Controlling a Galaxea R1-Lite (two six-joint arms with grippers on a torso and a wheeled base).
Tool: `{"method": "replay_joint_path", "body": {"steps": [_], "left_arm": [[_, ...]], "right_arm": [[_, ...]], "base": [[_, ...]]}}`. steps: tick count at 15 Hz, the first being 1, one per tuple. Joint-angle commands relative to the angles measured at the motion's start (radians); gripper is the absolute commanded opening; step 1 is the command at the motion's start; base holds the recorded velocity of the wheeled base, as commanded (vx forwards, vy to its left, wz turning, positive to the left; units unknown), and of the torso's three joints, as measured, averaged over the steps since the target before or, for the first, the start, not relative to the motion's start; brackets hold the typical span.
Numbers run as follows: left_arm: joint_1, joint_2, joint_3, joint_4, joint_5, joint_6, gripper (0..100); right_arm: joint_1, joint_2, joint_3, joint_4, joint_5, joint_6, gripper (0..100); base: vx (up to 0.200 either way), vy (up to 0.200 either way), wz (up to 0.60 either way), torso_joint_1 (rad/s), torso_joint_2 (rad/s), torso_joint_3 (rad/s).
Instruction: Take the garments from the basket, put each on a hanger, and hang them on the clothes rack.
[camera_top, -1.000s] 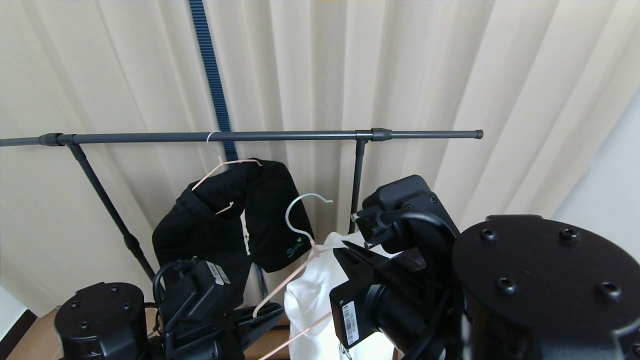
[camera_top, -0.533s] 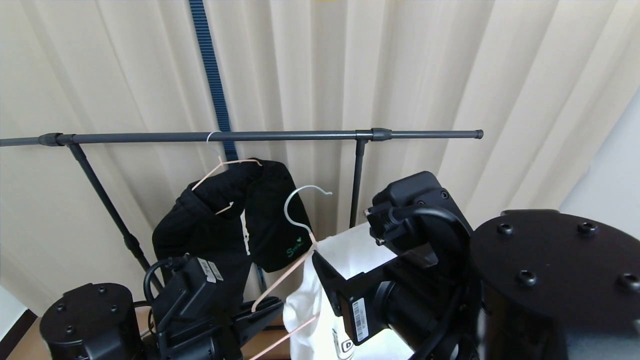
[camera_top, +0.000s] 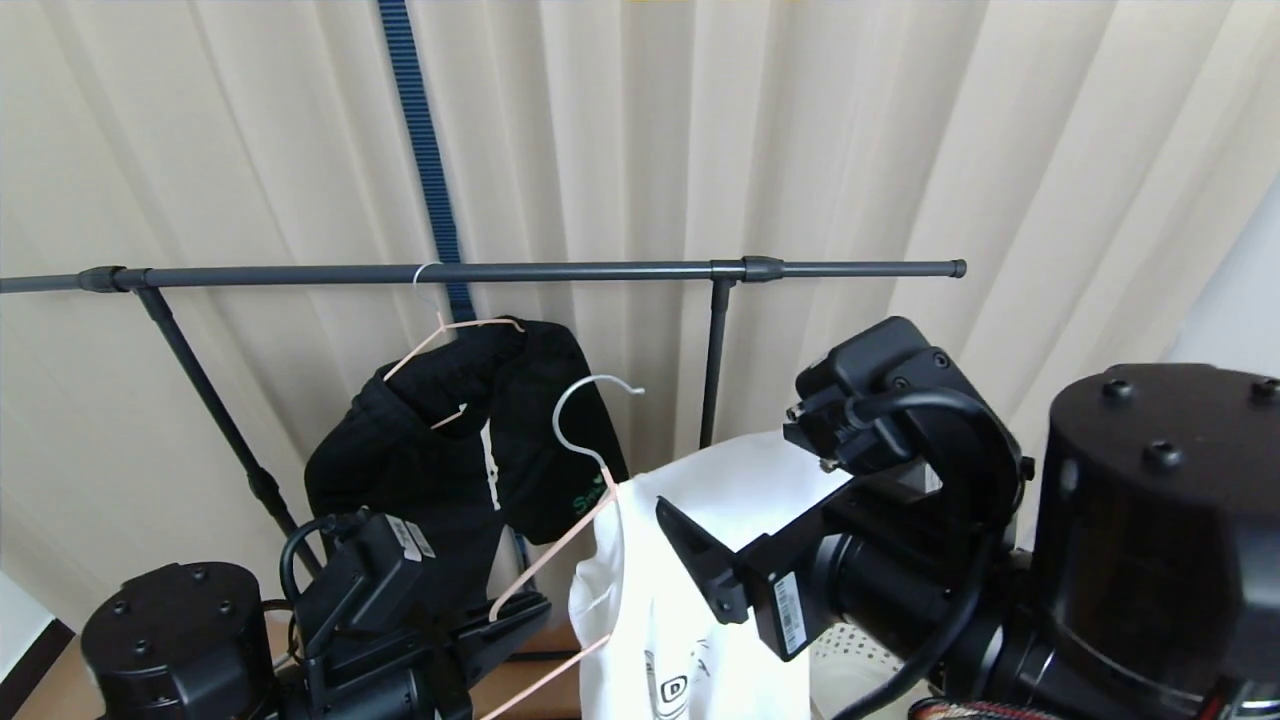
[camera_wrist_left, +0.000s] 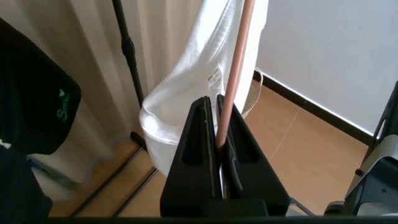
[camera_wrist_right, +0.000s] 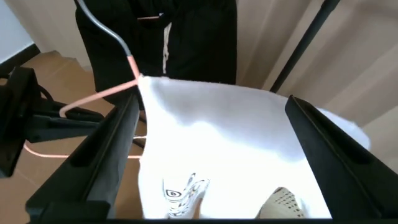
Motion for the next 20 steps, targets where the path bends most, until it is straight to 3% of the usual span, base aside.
{"method": "replay_joint_path", "body": {"steps": [1, 2, 4, 5, 6, 7, 8, 10, 13, 14, 20], "left_arm": [[0.06, 0.026, 0.002, -0.001, -0.057, 0.01, 0], [0.08, 0.026, 0.008, -0.001, -0.086, 0.028, 0], [0.101, 0.024, 0.03, -0.01, -0.115, 0.082, 0], [0.103, 0.024, 0.039, -0.019, -0.121, 0.091, 0], [0.103, 0.027, 0.057, -0.056, -0.144, 0.108, 0], [0.103, 0.029, 0.057, -0.07, -0.155, 0.116, 0], [0.104, 0.032, 0.057, -0.08, -0.181, 0.145, 0], [0.103, 0.032, 0.057, -0.08, -0.184, 0.159, 0], [0.09, 0.033, 0.057, -0.08, -0.184, 0.162, 0], [0.072, 0.033, 0.057, -0.08, -0.184, 0.163, 0], [0.021, 0.03, 0.057, -0.08, -0.182, 0.163, 0]], "right_arm": [[-0.146, -0.12, 0.048, 0.008, 0.179, -0.135, 100], [-0.227, -0.152, 0.046, 0.045, 0.316, -0.249, 100], [-0.355, -0.164, -0.018, 0.203, 0.52, -0.404, 100], [-0.374, -0.163, -0.05, 0.266, 0.57, -0.434, 100], [-0.428, -0.143, -0.162, 0.475, 0.713, -0.509, 100], [-0.447, -0.126, -0.211, 0.556, 0.771, -0.549, 100], [-0.491, -0.065, -0.331, 0.734, 0.883, -0.646, 100], [-0.528, 0.049, -0.469, 0.935, 0.946, -0.799, 100], [-0.56, 0.198, -0.638, 1.143, 1.041, -0.976, 100], [-0.562, 0.261, -0.716, 1.228, 1.047, -0.986, 100], [-0.546, 0.353, -0.777, 1.243, 1.057, -0.986, 100]], "base": [[0.0, 0.0, 0.0, 0.0, 0.0, 0.0], [0.0, 0.0, 0.0, 0.0, 0.0, 0.0], [0.0, 0.0, 0.0, 0.0, 0.0, 0.0], [0.0, 0.0, 0.0, 0.0, 0.0, 0.0], [0.0, 0.0, 0.0, 0.0, 0.0, 0.0], [0.0, 0.0, 0.0, 0.0, 0.0, 0.0], [0.0, 0.0, 0.0, 0.0, 0.0, 0.0], [0.0, 0.0, 0.0, 0.0, 0.0, 0.0], [0.0, 0.0, 0.0, 0.0, 0.0, 0.0], [0.0, 0.0, 0.0, 0.0, 0.0, 0.0], [0.0, 0.0, 0.0, 0.0, 0.0, 0.0]]}}
